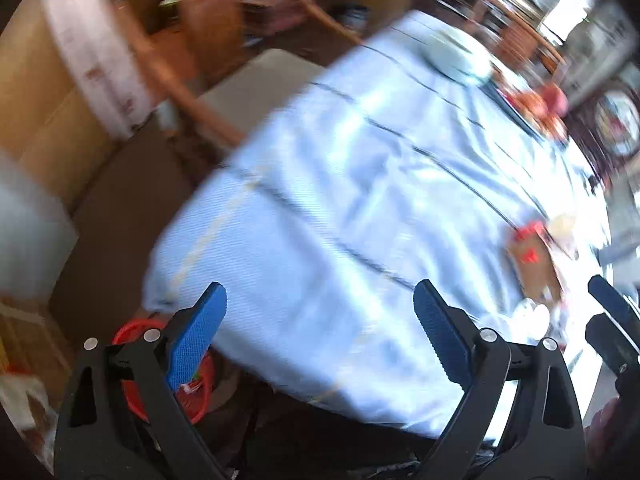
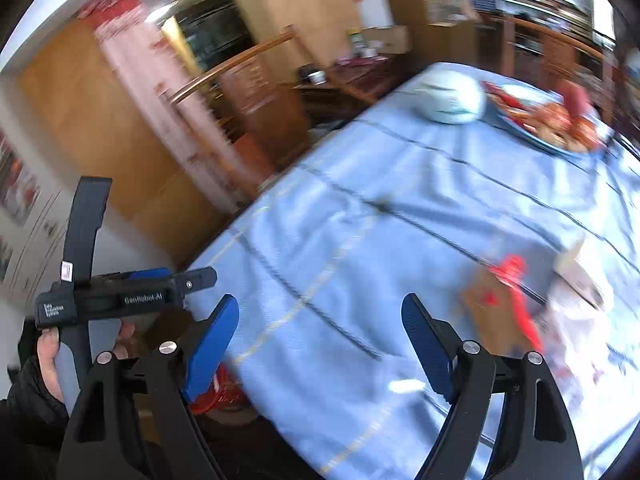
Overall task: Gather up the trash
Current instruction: 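Return to the table and grasp the clear plastic cup with the left tool, then hold the cup in the left tool while the right tool grasps the plastic bag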
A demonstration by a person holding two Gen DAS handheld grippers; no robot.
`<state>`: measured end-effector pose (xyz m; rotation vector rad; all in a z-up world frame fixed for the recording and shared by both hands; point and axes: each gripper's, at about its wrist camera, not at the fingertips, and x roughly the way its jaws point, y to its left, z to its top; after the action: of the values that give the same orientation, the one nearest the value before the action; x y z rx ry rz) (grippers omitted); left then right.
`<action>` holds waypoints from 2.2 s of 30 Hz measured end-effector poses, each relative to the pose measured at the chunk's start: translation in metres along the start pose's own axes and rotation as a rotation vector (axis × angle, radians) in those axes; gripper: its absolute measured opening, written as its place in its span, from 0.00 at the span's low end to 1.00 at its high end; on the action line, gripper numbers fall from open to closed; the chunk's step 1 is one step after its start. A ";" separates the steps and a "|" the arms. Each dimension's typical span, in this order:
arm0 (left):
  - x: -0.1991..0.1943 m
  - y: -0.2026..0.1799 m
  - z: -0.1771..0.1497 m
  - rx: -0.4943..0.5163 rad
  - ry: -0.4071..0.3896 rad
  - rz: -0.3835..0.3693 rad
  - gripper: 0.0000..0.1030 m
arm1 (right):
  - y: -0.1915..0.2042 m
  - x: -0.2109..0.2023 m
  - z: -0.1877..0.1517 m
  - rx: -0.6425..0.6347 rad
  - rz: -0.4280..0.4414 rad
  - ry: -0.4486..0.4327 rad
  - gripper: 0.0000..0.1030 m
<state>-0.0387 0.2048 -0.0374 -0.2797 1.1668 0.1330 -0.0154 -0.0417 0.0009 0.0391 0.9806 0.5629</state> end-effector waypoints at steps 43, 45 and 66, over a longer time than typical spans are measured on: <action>0.060 -0.126 -0.018 0.432 0.145 -0.068 0.55 | -0.141 -0.023 -0.086 0.442 -0.278 0.060 0.81; 0.061 -0.123 -0.016 0.423 0.150 -0.070 0.55 | -0.150 -0.020 -0.096 0.480 -0.290 0.088 0.81; 0.057 -0.153 -0.011 0.468 0.148 -0.066 0.55 | -0.202 -0.019 -0.108 0.630 -0.254 0.016 0.09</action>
<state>0.0120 0.0526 -0.0712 0.0872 1.2968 -0.2212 -0.0213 -0.2471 -0.1023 0.4648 1.1271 0.0065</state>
